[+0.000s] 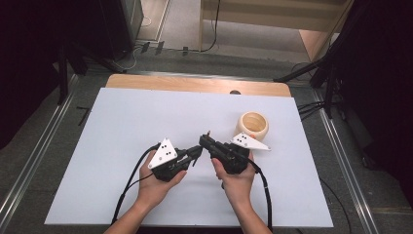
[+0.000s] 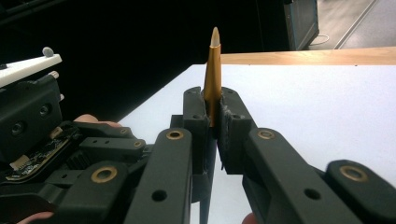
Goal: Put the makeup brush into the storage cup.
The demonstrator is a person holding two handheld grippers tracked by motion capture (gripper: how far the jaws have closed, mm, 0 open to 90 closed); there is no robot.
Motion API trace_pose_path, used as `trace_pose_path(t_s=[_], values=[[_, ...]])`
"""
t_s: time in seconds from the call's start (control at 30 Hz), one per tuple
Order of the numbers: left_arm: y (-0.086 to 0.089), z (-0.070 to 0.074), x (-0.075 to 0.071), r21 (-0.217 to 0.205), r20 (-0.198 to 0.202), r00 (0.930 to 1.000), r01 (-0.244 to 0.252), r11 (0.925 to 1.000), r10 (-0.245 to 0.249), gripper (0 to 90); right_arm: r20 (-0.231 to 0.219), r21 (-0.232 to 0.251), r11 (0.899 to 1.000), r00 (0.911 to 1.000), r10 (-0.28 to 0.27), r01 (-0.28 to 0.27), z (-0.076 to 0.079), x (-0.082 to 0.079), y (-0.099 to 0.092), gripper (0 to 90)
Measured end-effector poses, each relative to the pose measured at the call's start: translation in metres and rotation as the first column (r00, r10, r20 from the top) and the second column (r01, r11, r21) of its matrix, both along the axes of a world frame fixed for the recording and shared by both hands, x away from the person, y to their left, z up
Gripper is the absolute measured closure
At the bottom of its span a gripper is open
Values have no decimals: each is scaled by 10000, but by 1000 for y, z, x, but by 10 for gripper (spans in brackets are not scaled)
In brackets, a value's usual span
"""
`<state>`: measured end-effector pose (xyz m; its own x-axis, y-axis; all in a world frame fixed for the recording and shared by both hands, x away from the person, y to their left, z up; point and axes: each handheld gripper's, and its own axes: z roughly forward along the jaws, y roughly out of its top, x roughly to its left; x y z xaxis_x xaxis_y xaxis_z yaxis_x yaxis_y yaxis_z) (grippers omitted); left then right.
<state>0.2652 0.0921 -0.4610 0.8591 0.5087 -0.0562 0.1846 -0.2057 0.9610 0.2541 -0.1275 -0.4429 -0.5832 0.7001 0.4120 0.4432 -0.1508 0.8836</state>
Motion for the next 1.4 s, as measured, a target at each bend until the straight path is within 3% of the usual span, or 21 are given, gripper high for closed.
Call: trace_pose_path(t_s=[0.27,0.57,0.93,1.23,1.4], values=[[1,1,1,-147,-43,9999,144,9998,-144,852,109,-40,10000,9999,-3,3,1,-1,0,846],[6,1,3,-179,-391,9990,229,9996,-236,840,357,-159,9997,9992,-164,170,3,-3,-1,847],[21,1,6,-262,-700,9973,203,9995,-220,650,703,-454,9968,9955,-630,663,6,-3,-9,847],[41,4,6,-414,-709,9973,-242,9989,212,532,1114,-942,9917,9908,-766,872,6,-5,-9,847],[53,5,7,-540,-775,9957,-548,9970,506,473,1255,-945,9913,9889,-790,912,7,-5,-11,847]])
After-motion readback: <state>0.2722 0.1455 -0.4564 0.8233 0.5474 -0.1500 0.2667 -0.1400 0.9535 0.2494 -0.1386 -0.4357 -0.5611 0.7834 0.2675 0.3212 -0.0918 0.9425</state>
